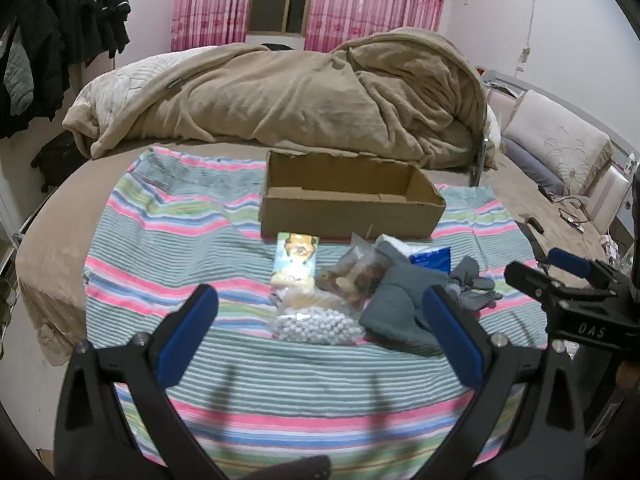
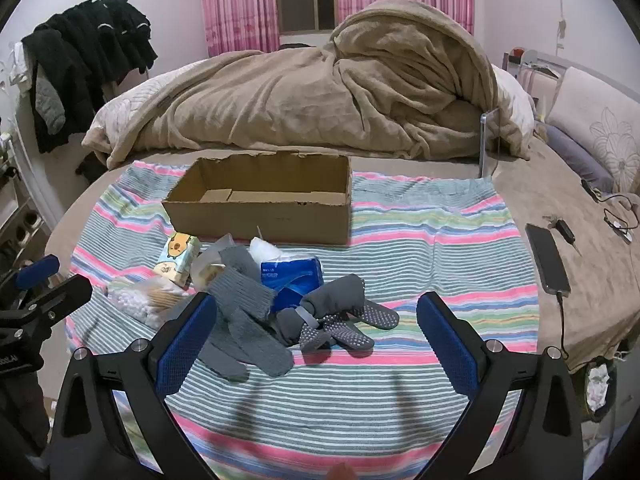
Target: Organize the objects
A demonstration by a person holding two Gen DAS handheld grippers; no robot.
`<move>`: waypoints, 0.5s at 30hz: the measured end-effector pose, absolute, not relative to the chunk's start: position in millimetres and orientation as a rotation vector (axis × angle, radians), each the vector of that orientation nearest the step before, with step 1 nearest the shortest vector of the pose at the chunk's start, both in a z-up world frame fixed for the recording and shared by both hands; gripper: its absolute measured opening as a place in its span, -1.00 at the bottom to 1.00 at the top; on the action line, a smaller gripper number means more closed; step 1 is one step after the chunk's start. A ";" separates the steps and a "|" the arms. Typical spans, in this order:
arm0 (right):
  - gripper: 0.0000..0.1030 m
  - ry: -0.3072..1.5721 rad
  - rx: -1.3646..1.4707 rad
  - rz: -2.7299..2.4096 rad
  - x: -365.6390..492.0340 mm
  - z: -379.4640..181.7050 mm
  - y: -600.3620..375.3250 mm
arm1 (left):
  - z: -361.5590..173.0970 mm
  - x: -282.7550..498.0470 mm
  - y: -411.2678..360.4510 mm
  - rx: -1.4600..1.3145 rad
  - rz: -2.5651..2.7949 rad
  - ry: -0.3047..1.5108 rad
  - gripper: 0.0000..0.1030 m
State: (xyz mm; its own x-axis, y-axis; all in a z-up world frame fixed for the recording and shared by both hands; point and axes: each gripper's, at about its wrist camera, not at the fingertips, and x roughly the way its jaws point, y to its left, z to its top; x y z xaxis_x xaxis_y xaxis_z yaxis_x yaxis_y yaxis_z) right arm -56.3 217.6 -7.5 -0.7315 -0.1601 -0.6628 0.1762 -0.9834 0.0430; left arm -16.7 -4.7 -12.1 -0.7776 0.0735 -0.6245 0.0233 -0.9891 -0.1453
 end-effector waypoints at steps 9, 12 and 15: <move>0.98 0.030 1.073 -2.764 -59.4 -11.3 220.4 | -16.1 -18.3 -4.8 -1.049 2.923 -0.223 0.99; 0.98 0.028 1.072 -2.763 -59.4 -12.1 220.8 | -16.5 -18.7 -5.5 -1.051 2.922 -0.226 0.99; 0.98 0.029 1.071 -2.765 -59.4 -12.1 220.6 | -15.7 -17.6 -5.9 -1.046 2.923 -0.237 0.99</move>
